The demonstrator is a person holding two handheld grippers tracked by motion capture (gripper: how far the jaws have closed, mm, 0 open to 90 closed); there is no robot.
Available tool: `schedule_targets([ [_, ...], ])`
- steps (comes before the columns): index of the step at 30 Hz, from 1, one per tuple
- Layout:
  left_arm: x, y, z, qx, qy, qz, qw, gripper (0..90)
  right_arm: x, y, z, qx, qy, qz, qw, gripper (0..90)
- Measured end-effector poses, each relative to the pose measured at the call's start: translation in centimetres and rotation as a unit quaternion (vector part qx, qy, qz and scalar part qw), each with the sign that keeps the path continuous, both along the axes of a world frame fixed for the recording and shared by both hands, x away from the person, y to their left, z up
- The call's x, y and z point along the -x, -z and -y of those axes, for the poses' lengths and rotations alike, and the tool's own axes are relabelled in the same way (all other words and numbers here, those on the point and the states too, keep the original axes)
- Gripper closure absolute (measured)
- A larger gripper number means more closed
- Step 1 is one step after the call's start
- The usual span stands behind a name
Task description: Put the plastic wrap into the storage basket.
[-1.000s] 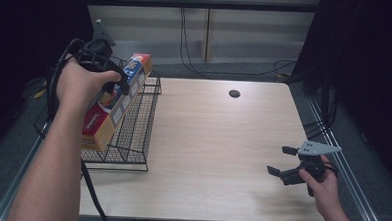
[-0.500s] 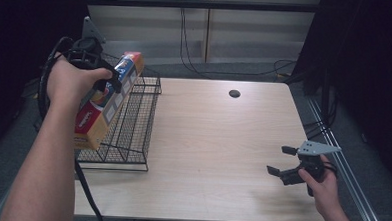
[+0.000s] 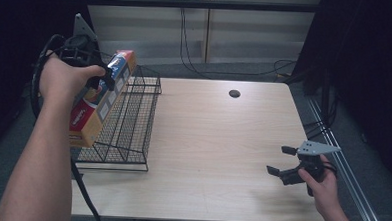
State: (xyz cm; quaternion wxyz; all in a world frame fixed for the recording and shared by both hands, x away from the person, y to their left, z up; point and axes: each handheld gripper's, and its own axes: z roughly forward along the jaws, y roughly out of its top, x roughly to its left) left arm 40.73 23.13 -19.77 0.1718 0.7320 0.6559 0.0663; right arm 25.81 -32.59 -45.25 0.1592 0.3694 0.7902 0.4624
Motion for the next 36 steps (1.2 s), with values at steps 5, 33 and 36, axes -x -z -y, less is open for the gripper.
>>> schedule_targets([
  [5,-0.1,-0.1,-0.4,0.002,-0.009,0.003,1.0000,44.6,0.0,0.1,-0.1,0.002,-0.001,0.000,1.0000,2.7],
  [33,-0.9,1.8,-3.8,0.003,-0.059,0.000,0.9982,44.5,-0.2,0.3,-0.3,0.006,-0.005,-0.004,1.0000,2.7],
  [36,-0.8,1.9,-4.2,-0.001,-0.059,-0.002,0.9982,44.5,-0.2,0.4,-0.3,0.008,-0.004,-0.004,1.0000,2.7],
])
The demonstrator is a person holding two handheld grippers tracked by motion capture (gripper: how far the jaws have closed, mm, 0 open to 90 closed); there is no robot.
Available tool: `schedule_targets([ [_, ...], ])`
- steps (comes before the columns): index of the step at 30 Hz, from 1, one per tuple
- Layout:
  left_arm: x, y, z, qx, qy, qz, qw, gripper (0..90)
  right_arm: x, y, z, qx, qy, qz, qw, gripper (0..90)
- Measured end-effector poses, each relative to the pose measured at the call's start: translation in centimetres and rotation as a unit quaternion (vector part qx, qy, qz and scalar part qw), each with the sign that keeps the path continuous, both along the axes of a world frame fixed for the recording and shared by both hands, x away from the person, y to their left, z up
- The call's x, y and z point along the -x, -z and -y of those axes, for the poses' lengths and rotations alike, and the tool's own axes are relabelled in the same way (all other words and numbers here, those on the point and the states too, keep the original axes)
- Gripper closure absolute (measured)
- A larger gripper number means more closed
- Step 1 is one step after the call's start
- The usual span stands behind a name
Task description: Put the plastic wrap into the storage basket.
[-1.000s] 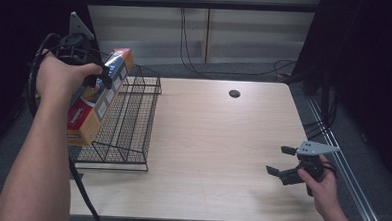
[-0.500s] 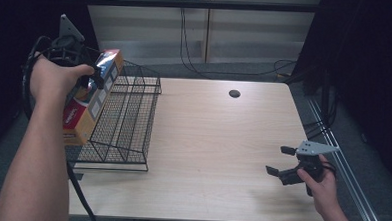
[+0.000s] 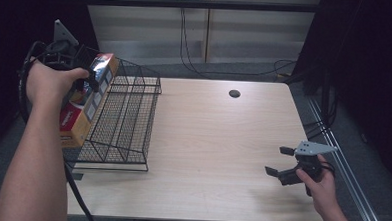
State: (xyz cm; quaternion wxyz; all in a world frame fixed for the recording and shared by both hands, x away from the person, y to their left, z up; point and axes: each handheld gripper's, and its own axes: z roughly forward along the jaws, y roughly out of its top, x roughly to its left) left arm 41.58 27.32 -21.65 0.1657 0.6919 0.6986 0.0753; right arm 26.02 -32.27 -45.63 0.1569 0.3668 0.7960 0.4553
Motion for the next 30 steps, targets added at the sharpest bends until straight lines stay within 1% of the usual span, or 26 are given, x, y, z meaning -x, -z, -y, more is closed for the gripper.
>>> schedule_targets([
  [2,0.0,0.0,-0.3,-0.002,0.002,0.001,1.0000,44.5,0.0,0.0,0.0,0.000,0.001,0.000,1.0000,2.6],
  [3,0.0,0.1,-0.2,-0.003,-0.003,0.001,1.0000,44.5,0.0,0.0,0.0,0.000,0.004,0.001,1.0000,2.6],
  [4,0.0,0.1,-0.4,-0.003,0.000,-0.001,1.0000,44.5,0.0,0.0,0.0,-0.001,0.004,0.002,1.0000,2.6],
  [5,0.0,0.1,-0.4,-0.004,-0.003,-0.001,1.0000,44.5,-0.1,0.0,0.0,-0.001,0.004,0.002,1.0000,2.6],
  [7,0.0,0.2,-0.5,-0.002,-0.002,-0.001,1.0000,44.5,-0.1,0.0,0.0,0.000,0.005,0.003,1.0000,2.6],
  [8,0.0,0.4,-0.6,-0.003,-0.002,-0.002,1.0000,44.5,-0.1,0.0,0.0,-0.001,0.001,-0.001,1.0000,2.6],
  [9,0.0,0.5,-0.6,-0.001,-0.010,-0.004,0.9999,44.5,-0.1,0.0,0.0,0.002,0.002,0.001,1.0000,2.6],
  [10,-0.1,0.5,-0.7,-0.008,-0.004,-0.006,0.9999,44.5,-0.1,0.0,-0.1,0.002,-0.001,0.000,1.0000,2.6],
  [11,-0.1,0.6,-0.7,-0.008,-0.002,-0.008,0.9999,44.5,-0.1,0.0,-0.1,0.002,-0.003,-0.001,1.0000,2.6],
  [12,-0.1,0.6,-0.7,-0.006,-0.008,-0.009,0.9999,44.5,-0.1,0.0,-0.1,0.003,-0.003,0.000,1.0000,2.6],
  [13,-0.2,0.7,-0.9,-0.011,-0.004,-0.006,0.9999,44.5,-0.1,0.0,-0.2,0.003,-0.002,-0.001,1.0000,2.6],
  [16,-0.2,0.8,-1.0,-0.005,-0.009,-0.008,0.9999,44.5,-0.1,0.0,-0.2,0.003,0.001,0.000,1.0000,2.6],
  [18,-0.3,0.9,-1.0,-0.008,-0.013,-0.007,0.9999,44.4,-0.1,0.0,-0.1,0.003,0.002,-0.001,1.0000,2.6],
  [20,-0.3,1.1,-1.1,-0.011,-0.012,-0.009,0.9998,44.4,-0.1,0.0,-0.2,0.005,0.003,0.002,1.0000,2.6],
  [21,-0.4,1.1,-1.2,-0.009,-0.009,-0.012,0.9999,44.4,-0.1,0.0,-0.2,0.004,0.001,0.000,1.0000,2.6],
  [23,-0.4,1.2,-1.2,-0.013,-0.009,-0.012,0.9998,44.4,-0.1,0.0,-0.2,0.004,0.002,0.001,1.0000,2.6],
  [26,-0.4,1.5,-1.3,-0.007,-0.017,-0.013,0.9997,44.4,-0.1,0.0,-0.2,0.005,0.003,0.003,1.0000,2.6],
  [28,-0.5,1.6,-1.5,-0.016,-0.010,-0.015,0.9997,44.4,-0.1,0.0,-0.2,0.004,0.002,0.002,1.0000,2.6],
  [30,-0.5,1.7,-1.6,-0.016,-0.013,-0.014,0.9997,44.4,-0.1,0.0,-0.2,0.004,0.002,0.002,1.0000,2.6],
])
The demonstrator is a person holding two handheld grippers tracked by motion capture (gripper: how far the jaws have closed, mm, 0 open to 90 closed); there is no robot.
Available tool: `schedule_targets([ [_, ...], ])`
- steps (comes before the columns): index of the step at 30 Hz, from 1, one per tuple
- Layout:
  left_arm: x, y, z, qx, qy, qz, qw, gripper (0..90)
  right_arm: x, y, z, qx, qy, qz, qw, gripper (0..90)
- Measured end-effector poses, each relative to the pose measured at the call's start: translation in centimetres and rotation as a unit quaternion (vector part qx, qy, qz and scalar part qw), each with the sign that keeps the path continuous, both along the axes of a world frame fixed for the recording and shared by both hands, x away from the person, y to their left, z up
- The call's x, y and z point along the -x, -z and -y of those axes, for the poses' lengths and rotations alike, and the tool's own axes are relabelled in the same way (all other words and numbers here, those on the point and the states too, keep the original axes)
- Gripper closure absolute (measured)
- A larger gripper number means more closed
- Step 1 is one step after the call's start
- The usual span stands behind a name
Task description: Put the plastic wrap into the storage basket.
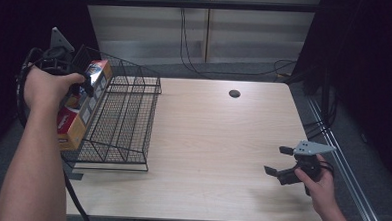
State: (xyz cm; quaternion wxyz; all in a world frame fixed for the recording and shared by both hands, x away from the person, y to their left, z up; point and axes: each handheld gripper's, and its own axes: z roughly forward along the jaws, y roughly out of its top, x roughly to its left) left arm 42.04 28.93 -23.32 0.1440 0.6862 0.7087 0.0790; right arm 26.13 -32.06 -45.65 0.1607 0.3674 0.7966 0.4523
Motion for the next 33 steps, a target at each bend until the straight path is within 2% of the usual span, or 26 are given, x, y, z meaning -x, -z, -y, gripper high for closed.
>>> schedule_targets([
  [3,0.0,0.1,0.0,0.006,-0.010,0.000,0.9999,44.4,0.0,0.0,0.0,0.000,0.000,0.000,1.0000,2.6],
  [7,-0.1,0.4,-0.3,-0.003,-0.002,-0.004,1.0000,44.3,0.0,0.0,-0.1,0.000,0.000,-0.001,1.0000,2.6],
  [10,-0.2,0.8,-0.2,0.003,-0.011,-0.001,0.9999,44.3,0.0,0.0,0.0,0.000,0.001,0.000,1.0000,2.6],
  [12,-0.2,1.0,-0.3,0.005,-0.008,-0.006,0.9999,44.2,0.0,0.0,0.0,0.000,0.000,-0.001,1.0000,2.6],
  [13,-0.3,1.1,-0.4,-0.007,-0.006,-0.005,0.9999,44.2,0.0,0.0,0.0,0.000,0.001,0.000,1.0000,2.6],
  [17,-0.4,1.3,-0.3,-0.005,-0.009,-0.005,0.9999,44.1,0.0,0.1,-0.1,0.000,-0.002,-0.002,1.0000,2.6],
  [18,-0.5,1.4,-0.4,-0.010,-0.007,-0.005,0.9999,44.1,0.0,0.1,-0.1,0.000,-0.002,-0.002,1.0000,2.6],
  [19,-0.5,1.5,-0.3,-0.002,-0.010,-0.007,0.9999,44.1,0.0,0.1,-0.1,0.000,-0.002,-0.001,1.0000,2.6],
  [33,-1.3,3.0,-0.3,-0.008,-0.017,-0.012,0.9997,43.9,0.0,0.1,-0.1,0.000,-0.002,-0.002,1.0000,2.6],
])
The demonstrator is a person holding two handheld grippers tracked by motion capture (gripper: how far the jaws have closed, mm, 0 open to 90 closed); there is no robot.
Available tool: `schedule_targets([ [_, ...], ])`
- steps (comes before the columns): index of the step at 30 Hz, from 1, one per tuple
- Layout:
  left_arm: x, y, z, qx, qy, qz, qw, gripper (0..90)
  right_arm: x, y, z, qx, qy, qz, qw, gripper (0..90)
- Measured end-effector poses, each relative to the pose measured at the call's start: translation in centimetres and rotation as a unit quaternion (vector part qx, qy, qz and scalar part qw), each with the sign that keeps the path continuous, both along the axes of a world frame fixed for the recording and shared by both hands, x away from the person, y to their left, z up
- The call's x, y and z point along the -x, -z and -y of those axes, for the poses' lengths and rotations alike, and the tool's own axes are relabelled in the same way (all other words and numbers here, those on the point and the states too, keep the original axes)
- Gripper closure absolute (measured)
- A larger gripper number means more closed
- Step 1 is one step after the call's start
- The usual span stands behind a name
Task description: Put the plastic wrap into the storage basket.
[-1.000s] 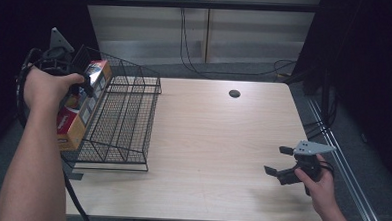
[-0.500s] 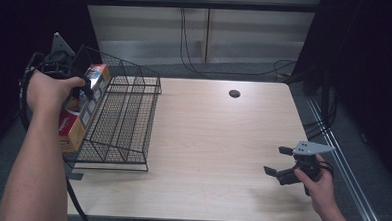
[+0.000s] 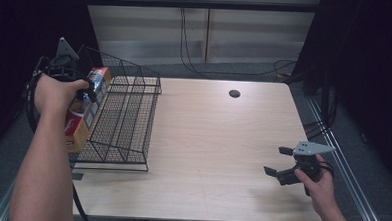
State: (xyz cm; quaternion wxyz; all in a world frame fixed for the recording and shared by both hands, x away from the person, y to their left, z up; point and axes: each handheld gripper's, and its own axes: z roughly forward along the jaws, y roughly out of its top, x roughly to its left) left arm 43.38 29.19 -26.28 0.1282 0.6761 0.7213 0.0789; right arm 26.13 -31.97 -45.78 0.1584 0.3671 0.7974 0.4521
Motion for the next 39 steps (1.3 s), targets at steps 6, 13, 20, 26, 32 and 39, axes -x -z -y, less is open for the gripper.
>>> schedule_targets([
  [6,-0.5,0.5,-0.1,-0.003,-0.004,-0.003,1.0000,43.7,0.0,0.0,0.0,0.000,0.001,0.000,1.0000,2.6],
  [13,-0.8,1.0,-0.1,0.002,-0.010,-0.002,0.9999,43.4,0.0,0.1,0.0,0.001,0.000,0.000,1.0000,2.6],
  [20,-1.0,1.4,0.0,-0.001,-0.012,-0.004,0.9999,42.9,0.0,0.0,0.0,0.001,0.000,0.000,1.0000,2.6],
  [26,-1.0,1.9,0.0,0.001,-0.031,-0.001,0.9995,42.1,-0.1,0.1,0.0,0.001,-0.001,0.001,1.0000,2.6],
  [32,-1.1,2.5,0.0,-0.005,-0.039,-0.018,0.9991,41.0,-0.1,0.1,0.0,0.003,-0.001,-0.002,1.0000,2.6],
  [39,-0.9,0.6,0.2,0.001,-0.038,0.026,0.9989,42.4,-0.2,0.2,-0.1,0.004,-0.004,-0.002,1.0000,2.6],
])
